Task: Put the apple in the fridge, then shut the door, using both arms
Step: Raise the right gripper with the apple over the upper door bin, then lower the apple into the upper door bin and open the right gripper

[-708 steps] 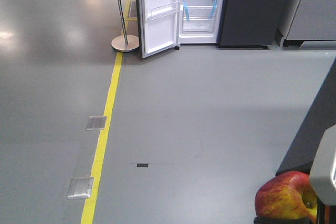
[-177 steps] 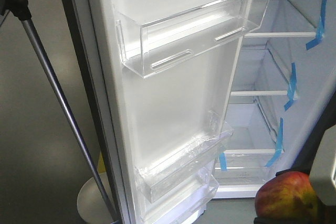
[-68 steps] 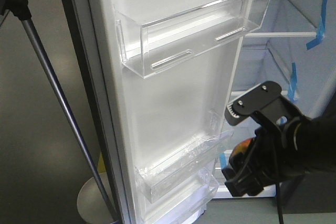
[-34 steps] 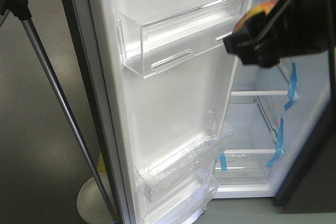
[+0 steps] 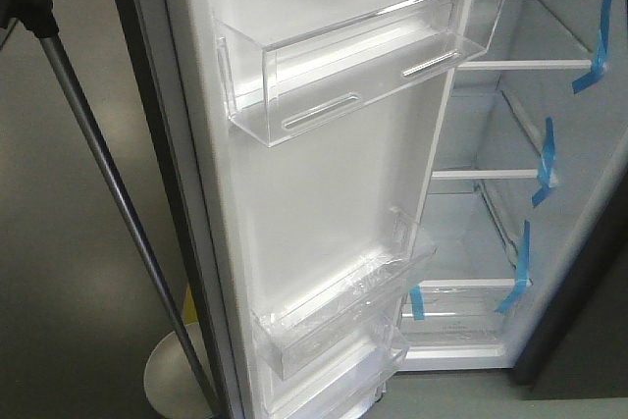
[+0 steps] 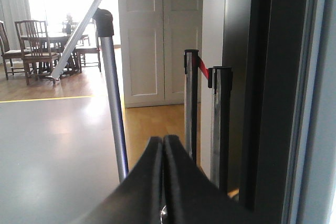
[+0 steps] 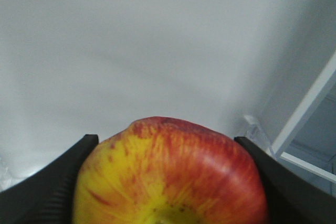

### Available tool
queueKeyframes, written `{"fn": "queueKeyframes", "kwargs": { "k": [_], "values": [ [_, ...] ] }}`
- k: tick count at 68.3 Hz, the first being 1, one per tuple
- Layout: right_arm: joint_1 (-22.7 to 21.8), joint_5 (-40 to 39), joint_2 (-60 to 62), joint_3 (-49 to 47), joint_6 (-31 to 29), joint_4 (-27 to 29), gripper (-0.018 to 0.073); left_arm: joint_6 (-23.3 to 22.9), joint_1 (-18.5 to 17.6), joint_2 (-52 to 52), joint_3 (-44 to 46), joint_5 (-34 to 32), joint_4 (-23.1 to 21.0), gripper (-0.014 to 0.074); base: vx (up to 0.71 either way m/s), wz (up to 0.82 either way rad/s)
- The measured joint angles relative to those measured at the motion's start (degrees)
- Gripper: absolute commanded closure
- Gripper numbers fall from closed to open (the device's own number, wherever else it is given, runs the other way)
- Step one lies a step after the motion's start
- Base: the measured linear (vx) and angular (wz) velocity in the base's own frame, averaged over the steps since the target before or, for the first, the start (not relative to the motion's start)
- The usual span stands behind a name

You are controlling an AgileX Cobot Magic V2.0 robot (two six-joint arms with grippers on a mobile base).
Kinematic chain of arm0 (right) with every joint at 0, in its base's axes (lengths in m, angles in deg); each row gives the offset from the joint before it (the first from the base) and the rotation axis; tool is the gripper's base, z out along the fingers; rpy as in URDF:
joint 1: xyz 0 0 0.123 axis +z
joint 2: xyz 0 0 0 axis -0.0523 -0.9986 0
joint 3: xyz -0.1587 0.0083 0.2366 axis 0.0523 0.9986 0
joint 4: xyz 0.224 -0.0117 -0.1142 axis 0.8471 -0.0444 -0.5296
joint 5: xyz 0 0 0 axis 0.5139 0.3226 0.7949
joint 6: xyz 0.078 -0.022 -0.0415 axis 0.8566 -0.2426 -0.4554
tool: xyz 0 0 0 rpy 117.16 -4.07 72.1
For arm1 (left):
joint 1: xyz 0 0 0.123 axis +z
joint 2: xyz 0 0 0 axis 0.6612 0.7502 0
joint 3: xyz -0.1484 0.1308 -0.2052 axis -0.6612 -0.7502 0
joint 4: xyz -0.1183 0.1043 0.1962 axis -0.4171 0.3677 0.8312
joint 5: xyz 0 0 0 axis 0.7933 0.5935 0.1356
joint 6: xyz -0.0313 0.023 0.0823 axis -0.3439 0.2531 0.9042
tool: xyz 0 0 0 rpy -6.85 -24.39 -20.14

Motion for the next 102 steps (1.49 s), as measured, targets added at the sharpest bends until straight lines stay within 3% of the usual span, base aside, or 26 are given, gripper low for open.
{"fn": "queueKeyframes", "kwargs": {
  "k": [12,22,31,54,64,86,102],
  "values": [
    [-2.0,0.2,-6.5,-5.7,1.9,0.6,0.0307,0.0,0.0,0.0,0.0,0.0,0.0,0.0603,0.00,0.00],
    [-8.8,1.3,-10.1,-7.2,1.0,9.4,0.0307,0.0,0.0,0.0,0.0,0.0,0.0,0.0603,0.00,0.00],
    [-13.7,0.9,-12.2,-7.2,-4.9,16.8,0.0307,0.0,0.0,0.0,0.0,0.0,0.0,0.0603,0.00,0.00],
    [-14.5,-1.4,-16.7,-7.3,-11.8,24.6,0.0288,0.0,0.0,0.0,0.0,0.0,0.0,0.0603,0.00,0.00],
    [-14.5,0.7,-17.6,-7.3,-11.9,24.6,0.0205,0.0,0.0,0.0,0.0,0.0,0.0,0.0603,0.00,0.00],
    [-14.5,2.8,-18.6,-7.3,-11.9,24.5,-0.0120,0.0,0.0,0.0,0.0,0.0,0.0,0.0603,0.00,0.00],
    [-14.5,3.0,-18.5,-7.3,-11.9,24.5,-0.0140,0.0,0.0,0.0,0.0,0.0,0.0,0.0603,0.00,0.00]
  ]
}}
